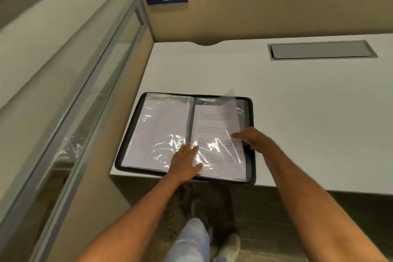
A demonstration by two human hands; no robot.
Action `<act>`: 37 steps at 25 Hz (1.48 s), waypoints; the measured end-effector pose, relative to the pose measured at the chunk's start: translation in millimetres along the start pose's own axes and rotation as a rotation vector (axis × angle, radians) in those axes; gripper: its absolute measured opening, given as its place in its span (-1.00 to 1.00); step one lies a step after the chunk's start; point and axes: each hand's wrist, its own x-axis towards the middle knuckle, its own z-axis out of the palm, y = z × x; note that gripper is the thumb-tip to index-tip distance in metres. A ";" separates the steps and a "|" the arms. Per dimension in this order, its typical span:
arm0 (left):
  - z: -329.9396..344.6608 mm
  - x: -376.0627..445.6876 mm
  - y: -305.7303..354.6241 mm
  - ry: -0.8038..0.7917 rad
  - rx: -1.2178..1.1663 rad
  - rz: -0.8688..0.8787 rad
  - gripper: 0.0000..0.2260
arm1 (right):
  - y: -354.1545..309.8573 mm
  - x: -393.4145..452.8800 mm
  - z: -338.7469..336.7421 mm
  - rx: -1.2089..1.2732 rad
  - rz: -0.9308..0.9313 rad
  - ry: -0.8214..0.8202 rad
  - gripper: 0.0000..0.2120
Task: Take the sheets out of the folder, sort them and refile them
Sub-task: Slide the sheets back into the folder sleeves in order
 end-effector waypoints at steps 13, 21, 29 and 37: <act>-51.0 -36.4 -52.7 0.017 -0.602 0.001 -0.65 | -20.9 -97.9 159.4 0.391 -0.083 -0.065 -0.73; -91.2 -41.5 -126.4 0.207 -1.298 -0.338 -0.41 | -70.8 -79.4 260.3 0.046 -0.141 -0.227 -0.39; -77.5 -40.4 -148.2 0.478 -0.574 -0.450 -0.41 | -27.3 -63.1 270.4 -0.238 -0.340 -0.076 -0.54; -50.1 -34.7 -152.1 0.312 -0.105 -0.396 -0.43 | 66.6 -52.8 194.6 -0.710 -0.186 0.474 -0.32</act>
